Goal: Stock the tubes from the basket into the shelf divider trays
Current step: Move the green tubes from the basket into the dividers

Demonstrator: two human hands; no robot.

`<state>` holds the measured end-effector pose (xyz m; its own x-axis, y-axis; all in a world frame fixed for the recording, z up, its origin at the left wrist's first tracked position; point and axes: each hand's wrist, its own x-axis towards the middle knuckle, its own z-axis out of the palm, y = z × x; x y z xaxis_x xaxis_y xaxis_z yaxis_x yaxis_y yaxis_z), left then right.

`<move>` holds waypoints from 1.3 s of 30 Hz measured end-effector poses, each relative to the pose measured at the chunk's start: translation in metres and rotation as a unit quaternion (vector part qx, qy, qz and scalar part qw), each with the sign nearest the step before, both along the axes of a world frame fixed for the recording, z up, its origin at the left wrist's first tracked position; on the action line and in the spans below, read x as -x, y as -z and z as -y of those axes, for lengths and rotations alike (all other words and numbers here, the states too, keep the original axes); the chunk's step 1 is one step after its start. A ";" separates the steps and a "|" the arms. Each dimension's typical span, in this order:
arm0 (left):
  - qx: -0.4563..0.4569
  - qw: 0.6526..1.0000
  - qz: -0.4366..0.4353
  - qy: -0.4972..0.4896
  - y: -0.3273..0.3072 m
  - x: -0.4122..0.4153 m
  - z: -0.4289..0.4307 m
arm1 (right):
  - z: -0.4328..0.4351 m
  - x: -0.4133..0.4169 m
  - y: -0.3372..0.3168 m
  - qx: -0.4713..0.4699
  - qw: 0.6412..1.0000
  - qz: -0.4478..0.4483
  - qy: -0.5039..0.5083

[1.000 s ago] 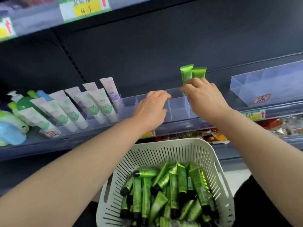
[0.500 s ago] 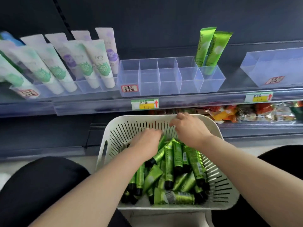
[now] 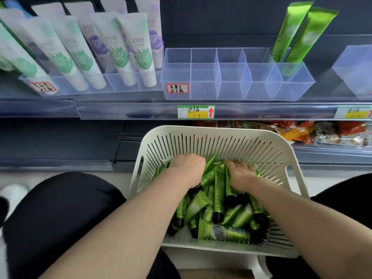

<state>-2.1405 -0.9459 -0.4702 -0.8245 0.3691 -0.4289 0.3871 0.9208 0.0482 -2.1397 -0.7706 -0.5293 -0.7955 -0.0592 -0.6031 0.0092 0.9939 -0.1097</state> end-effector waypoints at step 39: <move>-0.207 0.961 0.045 -0.179 0.036 -0.031 -0.026 | -0.024 -0.003 -0.151 0.100 0.962 -0.244 -0.068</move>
<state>-2.1093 -0.9197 -0.5057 -0.8968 0.2234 -0.3818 0.0270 0.8891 0.4569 -2.1366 -0.7462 -0.3784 -0.9577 -0.2592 -0.1253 -0.2210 0.9409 -0.2566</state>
